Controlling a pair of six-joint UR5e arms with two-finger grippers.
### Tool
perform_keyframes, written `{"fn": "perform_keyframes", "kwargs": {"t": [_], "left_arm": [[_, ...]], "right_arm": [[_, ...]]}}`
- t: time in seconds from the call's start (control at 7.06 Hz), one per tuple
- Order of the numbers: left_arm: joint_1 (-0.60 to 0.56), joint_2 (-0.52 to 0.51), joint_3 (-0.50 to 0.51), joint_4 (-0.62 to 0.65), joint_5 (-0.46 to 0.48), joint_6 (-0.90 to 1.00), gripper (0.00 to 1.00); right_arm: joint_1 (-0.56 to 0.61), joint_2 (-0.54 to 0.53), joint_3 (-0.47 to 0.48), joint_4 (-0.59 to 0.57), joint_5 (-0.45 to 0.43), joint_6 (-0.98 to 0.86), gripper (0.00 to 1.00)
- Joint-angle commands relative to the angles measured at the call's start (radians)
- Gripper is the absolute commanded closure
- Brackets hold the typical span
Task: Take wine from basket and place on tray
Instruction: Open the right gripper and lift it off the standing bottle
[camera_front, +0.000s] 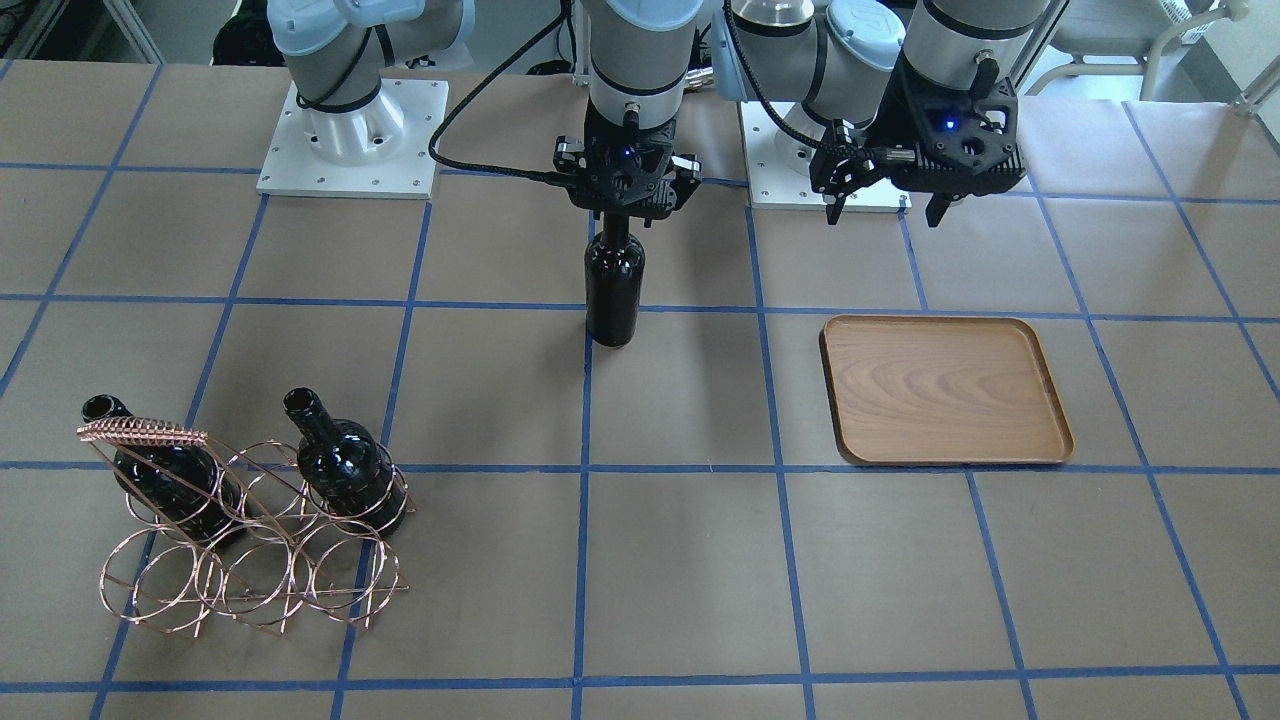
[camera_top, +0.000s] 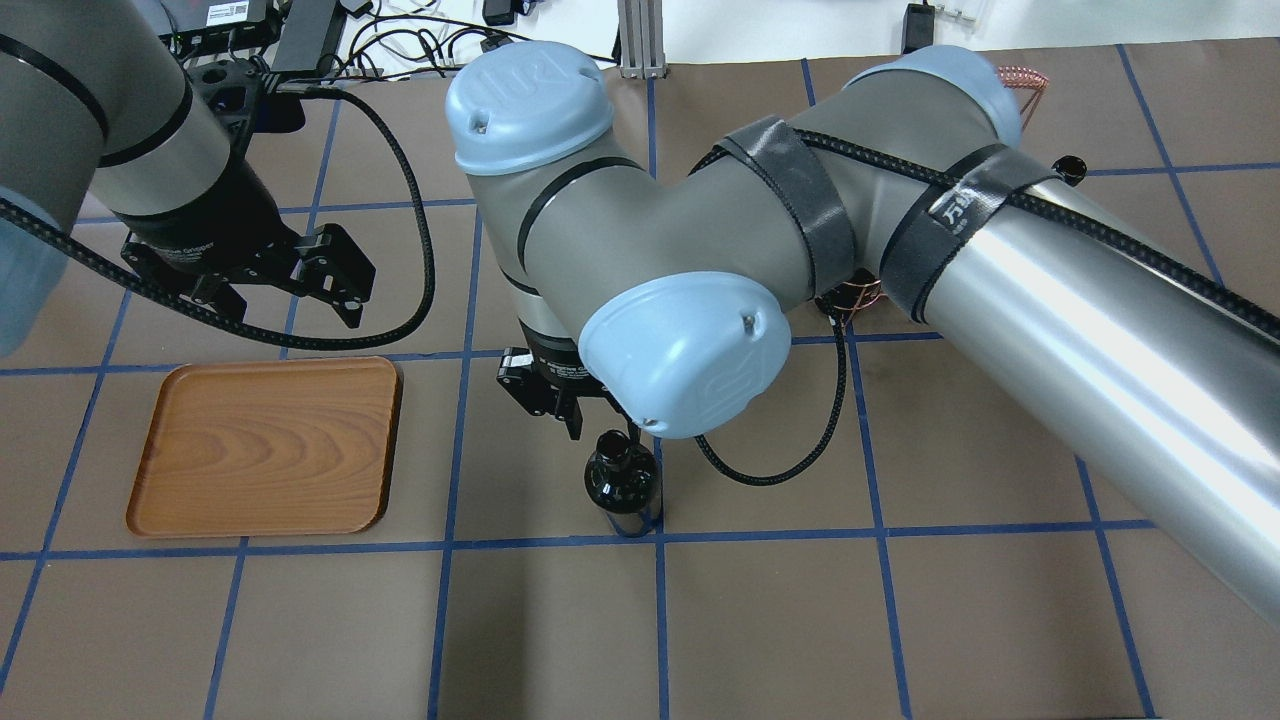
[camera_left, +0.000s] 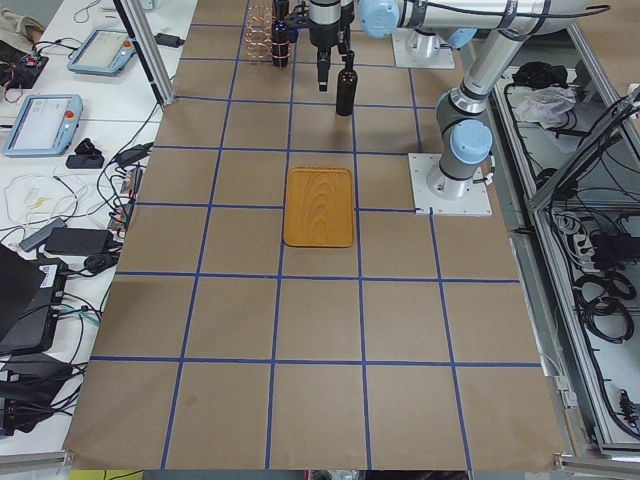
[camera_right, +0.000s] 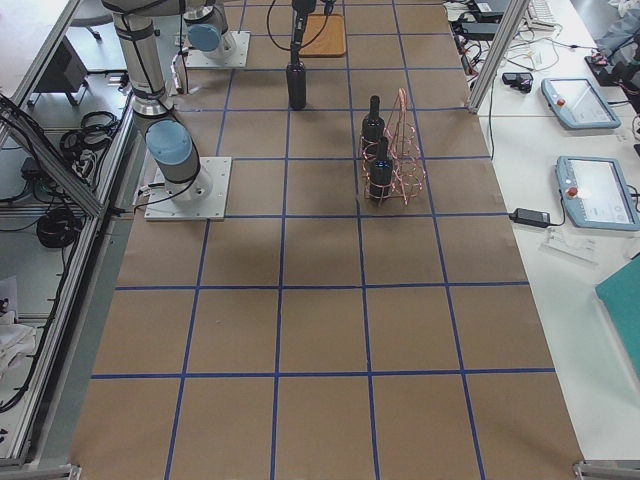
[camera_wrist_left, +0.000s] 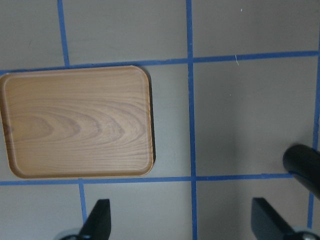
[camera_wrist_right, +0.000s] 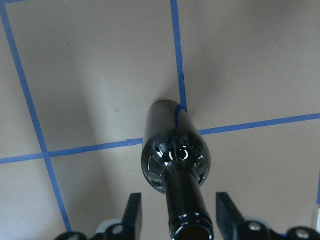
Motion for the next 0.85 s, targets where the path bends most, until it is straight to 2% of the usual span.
{"fn": "perform_keyframes", "kwargs": {"t": [0.0,0.14,0.28,0.71], "left_arm": [[0.0,-0.006,-0.004,0.008,-0.001,-0.001,0.0],[0.003,-0.009,-0.002,-0.003,-0.004,0.002,0.0],[0.017,-0.006,0.007,0.003,-0.008,0.002,0.0],[-0.006,-0.017,0.008,0.016,-0.024,-0.016,0.0]], "right_arm": [[-0.003,0.0,-0.005,-0.002,-0.006,-0.003,0.17],[-0.029,-0.005,-0.018,-0.006,-0.015,-0.055,0.06],[-0.073,-0.023,-0.041,-0.018,-0.032,-0.118,0.0],[-0.277,-0.129,-0.048,-0.008,-0.035,-0.375,0.0]]}}
